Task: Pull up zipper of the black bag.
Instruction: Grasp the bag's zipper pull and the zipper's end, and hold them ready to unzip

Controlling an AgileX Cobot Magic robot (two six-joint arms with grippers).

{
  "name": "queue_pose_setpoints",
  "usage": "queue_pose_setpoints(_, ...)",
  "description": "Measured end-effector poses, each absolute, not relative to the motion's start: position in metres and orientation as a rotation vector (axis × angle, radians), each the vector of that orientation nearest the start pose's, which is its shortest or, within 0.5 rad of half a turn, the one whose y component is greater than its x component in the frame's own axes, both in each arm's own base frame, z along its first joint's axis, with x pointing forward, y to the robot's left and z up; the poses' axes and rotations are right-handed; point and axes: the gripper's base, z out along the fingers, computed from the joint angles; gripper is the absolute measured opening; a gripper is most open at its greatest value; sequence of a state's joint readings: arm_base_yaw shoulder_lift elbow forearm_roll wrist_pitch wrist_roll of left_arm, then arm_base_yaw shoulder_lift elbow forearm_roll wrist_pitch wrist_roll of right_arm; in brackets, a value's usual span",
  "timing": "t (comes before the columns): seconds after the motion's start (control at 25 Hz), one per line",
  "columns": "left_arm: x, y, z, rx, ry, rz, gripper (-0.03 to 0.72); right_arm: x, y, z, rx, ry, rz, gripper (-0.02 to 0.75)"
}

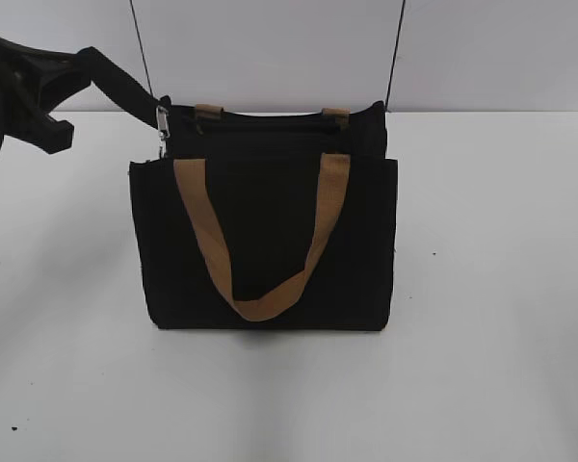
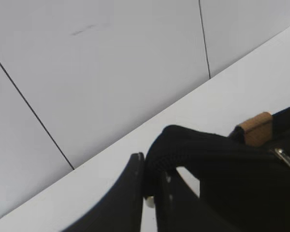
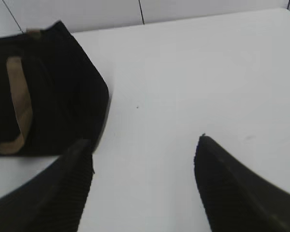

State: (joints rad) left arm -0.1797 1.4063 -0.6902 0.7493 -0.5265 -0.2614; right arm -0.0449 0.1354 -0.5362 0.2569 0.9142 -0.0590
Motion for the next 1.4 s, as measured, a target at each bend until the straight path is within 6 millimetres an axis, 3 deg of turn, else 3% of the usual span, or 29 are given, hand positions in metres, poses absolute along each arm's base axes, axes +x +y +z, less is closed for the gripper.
queue_pose_setpoints(0.4, 0.283, -0.091, 0.269, 0.776, 1.610, -0.129, 0.034, 0.105, 0.026, 0.298, -0.093, 2.181, 0.385, 0.480)
queue_pose_setpoints(0.6, 0.283, -0.092, 0.270, 0.777, 1.610, -0.126, 0.034, 0.146, 0.030, 0.314, -0.104, 2.231, 0.434, 0.478)
queue_pose_setpoints(0.76, 0.283, -0.092, 0.270, 0.776, 1.609, -0.127, 0.034, 0.187, 0.051, 0.328, -0.187, 2.280, 0.521, 0.475)
queue_pose_setpoints(0.92, 0.283, -0.092, 0.270, 0.776, 1.610, -0.127, 0.034, 0.220, 0.096, 0.332, -0.283, 2.334, 0.600, 0.474)
queue_pose_setpoints(1.12, 0.283, -0.092, 0.270, 0.774, 1.610, -0.128, 0.034, 0.258, 0.177, 0.319, -0.427, 2.438, 0.652, 0.465)
queue_pose_setpoints(1.28, 0.283, -0.092, 0.270, 0.774, 1.610, -0.128, 0.034, 0.281, 0.240, 0.313, -0.504, 2.452, 0.717, 0.340)
queue_pose_setpoints(1.4, 0.283, -0.092, 0.270, 0.774, 1.610, -0.128, 0.034, 0.293, 0.274, 0.313, -0.537, 2.429, 0.759, 0.298)
